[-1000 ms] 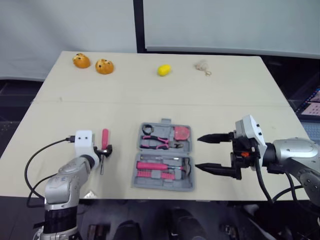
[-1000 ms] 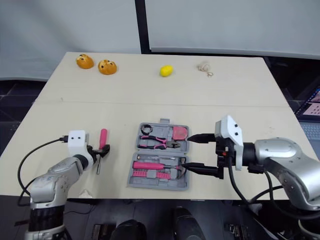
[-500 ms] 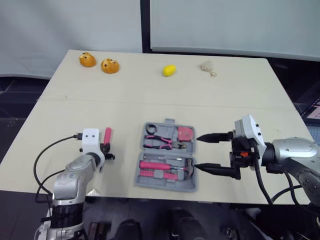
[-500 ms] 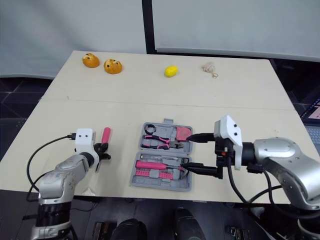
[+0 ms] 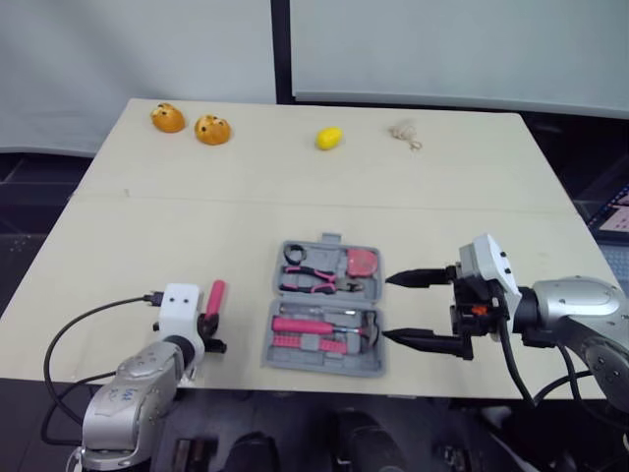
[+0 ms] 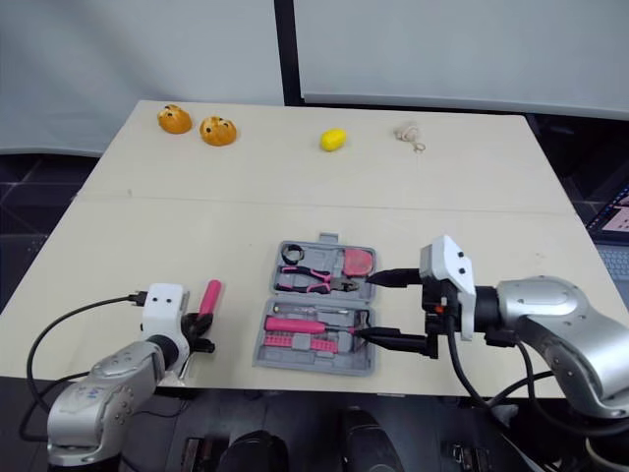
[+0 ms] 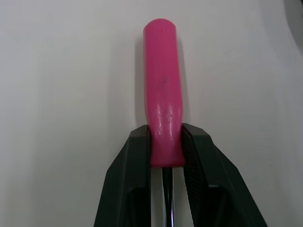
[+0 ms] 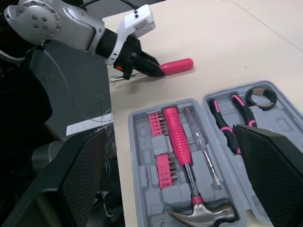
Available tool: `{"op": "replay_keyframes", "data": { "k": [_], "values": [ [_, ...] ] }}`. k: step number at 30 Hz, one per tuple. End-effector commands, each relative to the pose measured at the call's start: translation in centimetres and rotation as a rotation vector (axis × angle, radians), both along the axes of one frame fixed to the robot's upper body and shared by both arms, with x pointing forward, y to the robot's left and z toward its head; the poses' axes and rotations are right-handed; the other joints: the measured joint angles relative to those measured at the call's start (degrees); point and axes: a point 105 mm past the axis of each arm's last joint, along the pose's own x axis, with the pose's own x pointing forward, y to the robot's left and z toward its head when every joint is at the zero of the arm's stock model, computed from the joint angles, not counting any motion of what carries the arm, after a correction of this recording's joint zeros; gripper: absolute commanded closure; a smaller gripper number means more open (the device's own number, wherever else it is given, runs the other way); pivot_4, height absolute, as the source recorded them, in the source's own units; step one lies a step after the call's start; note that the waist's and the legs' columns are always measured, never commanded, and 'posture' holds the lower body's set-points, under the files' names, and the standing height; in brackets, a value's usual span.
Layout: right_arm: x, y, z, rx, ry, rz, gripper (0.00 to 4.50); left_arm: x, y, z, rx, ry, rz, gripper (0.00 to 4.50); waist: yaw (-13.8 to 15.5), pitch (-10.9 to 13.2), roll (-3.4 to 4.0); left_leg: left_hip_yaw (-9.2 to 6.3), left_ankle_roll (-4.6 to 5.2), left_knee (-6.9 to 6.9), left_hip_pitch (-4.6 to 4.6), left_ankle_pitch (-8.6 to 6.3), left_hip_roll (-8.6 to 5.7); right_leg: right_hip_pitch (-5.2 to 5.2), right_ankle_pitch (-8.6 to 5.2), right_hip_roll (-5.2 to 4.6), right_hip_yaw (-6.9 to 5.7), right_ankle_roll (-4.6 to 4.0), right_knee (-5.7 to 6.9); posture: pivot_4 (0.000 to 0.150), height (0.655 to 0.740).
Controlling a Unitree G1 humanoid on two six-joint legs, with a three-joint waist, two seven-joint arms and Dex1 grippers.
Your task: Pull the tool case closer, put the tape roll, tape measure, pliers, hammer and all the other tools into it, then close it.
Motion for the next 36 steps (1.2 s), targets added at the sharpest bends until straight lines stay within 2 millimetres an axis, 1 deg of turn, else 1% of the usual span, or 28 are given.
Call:
{"op": "replay_keyframes", "data": {
  "k": [1,4,6,7,8,12,14,16,17,18,20,22,24,25,27,29,32,36],
  "values": [
    [0.0,0.2,0.7,-0.003,-0.046,0.034,0.0,0.5,0.3,0.6,0.013,-0.051,0.015,4.09,0.0,0.0,0.0,0.0,0.0,0.0,-0.02,0.0,0.0,0.0,0.0,0.0,0.0,0.0,-0.03,0.15,0.74],
    [0.0,0.2,0.6,-0.004,-0.046,0.039,0.0,0.4,0.3,0.5,0.01,-0.058,0.015,4.09,0.0,0.0,0.0,0.0,0.0,0.0,-0.03,0.0,0.0,0.0,0.0,0.0,-0.01,0.0,-0.06,0.15,0.74],
    [0.0,0.3,0.5,-0.005,-0.045,0.042,0.0,0.3,0.2,1.1,-0.01,-0.08,0.006,3.02,0.0,0.0,0.0,0.0,0.0,-0.01,-0.03,0.0,0.01,-0.01,0.0,0.0,-0.01,0.0,-0.06,0.15,0.74],
    [-0.1,0.3,0.4,-0.006,-0.044,0.043,0.0,0.2,0.2,1.7,-0.014,-0.093,-0.004,2.57,0.0,0.0,0.0,0.0,0.0,-0.01,-0.03,0.0,0.01,-0.01,0.0,0.0,0.0,0.0,-0.05,0.15,0.74],
    [-0.2,0.2,0.3,-0.008,-0.043,0.043,0.0,0.2,0.4,2.9,-0.007,-0.119,-0.015,2.15,0.0,0.0,0.0,0.0,0.0,-0.01,-0.03,0.0,0.01,-0.01,0.0,0.0,0.0,0.0,-0.04,0.15,0.74],
    [-0.5,0.0,0.2,-0.009,-0.033,0.04,0.0,-0.6,2.2,6.7,0.019,-0.165,-0.083,0.03,-0.1,0.0,-0.04,-0.03,0.0,-0.01,-0.04,0.0,0.01,-0.02,0.0,0.0,-0.02,0.0,0.0,0.15,0.74],
    [-0.5,0.0,0.1,-0.009,-0.031,0.041,0.0,-1.1,2.6,7.9,0.012,-0.161,-0.149,0.03,-0.3,0.0,-0.03,-0.03,0.0,-0.02,-0.03,0.0,0.02,-0.02,0.0,0.0,-0.03,-0.01,0.0,0.15,0.74],
    [-0.6,0.0,0.0,-0.012,-0.031,0.046,0.0,-1.5,2.7,8.6,0.025,-0.128,-0.289,0.03,-0.4,0.0,-0.04,-0.02,0.0,-0.02,-0.03,0.0,0.02,-0.03,-0.01,0.0,-0.05,-0.03,0.01,0.15,0.74],
    [-0.6,0.1,0.0,-0.013,-0.031,0.051,0.0,-1.8,2.8,8.6,0.046,-0.094,-0.37,0.03,-0.5,0.0,-0.03,-0.03,0.0,-0.03,-0.02,0.0,0.02,-0.03,-0.02,0.0,-0.06,-0.04,-0.02,0.15,0.74],
    [-0.7,0.1,0.0,-0.016,-0.03,0.063,0.0,-2.0,2.8,8.7,0.11,-0.068,-0.514,0.03,-0.5,0.0,-0.04,-0.02,0.0,-0.03,-0.02,0.0,0.02,-0.05,-0.03,0.0,-0.06,-0.06,-0.01,0.15,0.74],
    [-0.7,0.2,0.1,-0.019,-0.03,0.077,0.0,-2.5,2.9,8.5,0.189,-0.019,-0.692,0.03,-0.9,0.1,0.03,-0.02,-0.01,-0.09,-0.03,0.0,0.02,-0.09,-0.07,-0.02,-0.09,-0.13,-0.03,0.15,0.74],
    [-0.8,0.2,0.0,-0.029,-0.032,0.095,0.0,-3.3,3.3,7.9,0.308,0.044,-0.934,0.03,-1.2,0.1,0.1,-0.01,-0.01,-0.11,-0.05,0.0,0.01,-0.1,-0.08,-0.07,-0.13,-0.15,-0.05,0.15,0.74],
    [-1.0,0.2,-0.1,-0.039,-0.034,0.111,0.0,-4.3,4.2,7.1,0.47,0.119,-1.179,0.03,-1.3,0.2,0.2,0.0,-0.02,-0.16,-0.06,0.0,0.02,-0.14,-0.12,-0.09,-0.2,-0.22,-0.1,0.15,0.74],
    [-1.1,0.2,-0.1,-0.042,-0.035,0.116,0.0,-4.3,4.9,6.8,0.531,0.152,-1.252,0.03,-1.4,0.3,0.27,0.0,-0.02,-0.18,-0.13,-0.01,0.02,-0.2,-0.14,-0.1,-0.24,-0.26,-0.11,0.15,0.74],
    [-1.5,0.2,-0.1,-0.045,-0.038,0.121,0.0,-3.9,5.7,6.8,0.681,0.19,-1.489,0.03,-1.1,0.3,0.41,0.06,-0.02,-0.22,-0.23,-0.01,0.02,-0.32,-0.15,-0.1,-0.23,-0.27,-0.13,0.15,0.74],
    [-1.7,0.2,-0.2,-0.046,-0.04,0.116,0.0,-3.0,6.2,6.8,0.787,0.2,-1.649,0.03,-0.7,0.4,0.44,0.19,-0.02,-0.18,-0.49,0.0,0.06,-0.58,-0.16,-0.1,-0.41,-0.28,-0.07,0.15,0.74],
    [-2.1,0.2,-0.4,-0.046,-0.039,0.103,0.0,-0.9,6.2,6.8,0.904,0.171,-1.791,0.03,-0.9,0.4,0.52,0.44,-0.02,0.02,-0.82,0.03,0.07,-0.92,-0.14,-0.07,-0.37,-0.25,0.09,0.15,0.74],
    [-2.7,0.3,-0.6,-0.04,-0.035,0.078,0.0,1.6,5.3,6.6,0.985,0.144,-1.906,0.03,-1.3,0.4,0.5,0.47,0.0,0.14,-1.08,0.02,0.08,-1.12,-0.09,-0.07,-0.34,-0.14,0.07,0.15,0.74]
  ]
}}
